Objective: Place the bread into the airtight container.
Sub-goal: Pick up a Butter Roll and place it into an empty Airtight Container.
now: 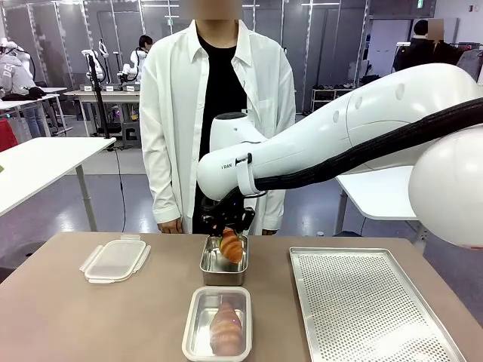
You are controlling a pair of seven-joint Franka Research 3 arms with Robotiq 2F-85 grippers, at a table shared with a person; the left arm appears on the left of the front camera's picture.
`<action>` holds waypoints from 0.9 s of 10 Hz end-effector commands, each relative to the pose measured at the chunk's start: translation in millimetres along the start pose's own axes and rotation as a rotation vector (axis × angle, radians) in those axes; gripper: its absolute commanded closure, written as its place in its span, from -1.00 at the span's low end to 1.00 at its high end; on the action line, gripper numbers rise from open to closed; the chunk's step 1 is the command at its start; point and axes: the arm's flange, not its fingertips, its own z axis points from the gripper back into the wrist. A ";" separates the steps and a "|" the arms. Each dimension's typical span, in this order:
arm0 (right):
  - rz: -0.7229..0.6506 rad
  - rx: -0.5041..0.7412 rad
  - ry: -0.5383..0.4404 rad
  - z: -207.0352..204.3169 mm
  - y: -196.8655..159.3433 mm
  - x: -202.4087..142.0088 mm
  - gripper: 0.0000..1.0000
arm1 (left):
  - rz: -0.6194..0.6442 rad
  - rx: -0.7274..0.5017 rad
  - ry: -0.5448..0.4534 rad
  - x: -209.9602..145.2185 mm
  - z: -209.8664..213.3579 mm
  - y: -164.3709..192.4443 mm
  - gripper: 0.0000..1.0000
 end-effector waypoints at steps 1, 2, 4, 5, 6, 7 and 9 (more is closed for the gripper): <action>-0.106 0.007 0.009 -7.1 2.9 6.9 0.11 | -0.018 -0.009 -0.001 0.1 1.0 1.0 -1.00; -0.121 -0.001 -0.004 -13.4 2.9 9.0 0.11 | -0.018 -0.009 -0.001 0.1 1.0 1.0 -1.00; -0.136 -0.005 0.001 -26.7 2.8 13.6 0.11 | -0.018 -0.009 -0.001 0.1 1.0 1.0 -1.00; -0.135 -0.003 -0.005 -30.1 3.1 14.3 -0.14 | -0.018 -0.009 -0.001 0.1 1.0 1.0 -1.00; -0.129 -0.009 -0.010 -31.5 2.4 14.4 -0.71 | -0.018 -0.009 -0.001 0.1 1.0 1.0 -1.00; -0.127 -0.006 -0.020 -31.7 1.6 13.9 -0.96 | -0.018 -0.009 -0.001 0.1 1.0 1.0 -1.00; -0.121 -0.005 -0.021 -31.2 0.1 12.3 -1.00 | -0.018 -0.009 -0.001 0.1 1.0 1.0 -1.00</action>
